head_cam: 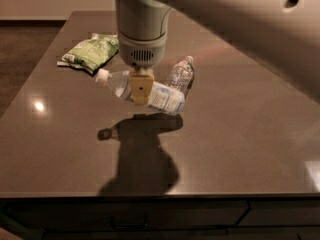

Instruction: Knock blue plastic bottle over

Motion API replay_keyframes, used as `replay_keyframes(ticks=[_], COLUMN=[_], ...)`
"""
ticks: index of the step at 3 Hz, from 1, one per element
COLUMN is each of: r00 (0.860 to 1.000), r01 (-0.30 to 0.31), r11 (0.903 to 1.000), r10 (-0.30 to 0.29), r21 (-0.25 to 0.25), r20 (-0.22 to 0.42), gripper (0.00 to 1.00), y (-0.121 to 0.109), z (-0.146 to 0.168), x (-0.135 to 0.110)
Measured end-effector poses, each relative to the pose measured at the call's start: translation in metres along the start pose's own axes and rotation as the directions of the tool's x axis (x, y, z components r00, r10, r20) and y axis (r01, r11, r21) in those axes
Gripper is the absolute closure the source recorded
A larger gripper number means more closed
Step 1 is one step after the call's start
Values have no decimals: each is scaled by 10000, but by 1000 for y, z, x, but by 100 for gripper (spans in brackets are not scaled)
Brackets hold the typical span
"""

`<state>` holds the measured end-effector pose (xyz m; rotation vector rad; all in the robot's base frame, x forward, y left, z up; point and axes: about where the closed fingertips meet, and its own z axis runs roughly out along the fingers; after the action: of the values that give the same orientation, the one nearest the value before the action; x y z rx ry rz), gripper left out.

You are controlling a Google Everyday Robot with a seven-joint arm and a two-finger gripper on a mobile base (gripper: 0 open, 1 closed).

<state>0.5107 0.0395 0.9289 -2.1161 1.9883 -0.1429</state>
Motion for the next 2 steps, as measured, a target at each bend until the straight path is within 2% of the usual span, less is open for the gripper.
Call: replay_keyframes(ticks=[1,2], r00=[9970,9918], r01=[385,605], r11=[9992,9979], r10=[-390,-626], r21=[-91,-226], r20=[-671,-1112], gripper=[100,86], y=[9,18], z=[12,23], x=[3,4])
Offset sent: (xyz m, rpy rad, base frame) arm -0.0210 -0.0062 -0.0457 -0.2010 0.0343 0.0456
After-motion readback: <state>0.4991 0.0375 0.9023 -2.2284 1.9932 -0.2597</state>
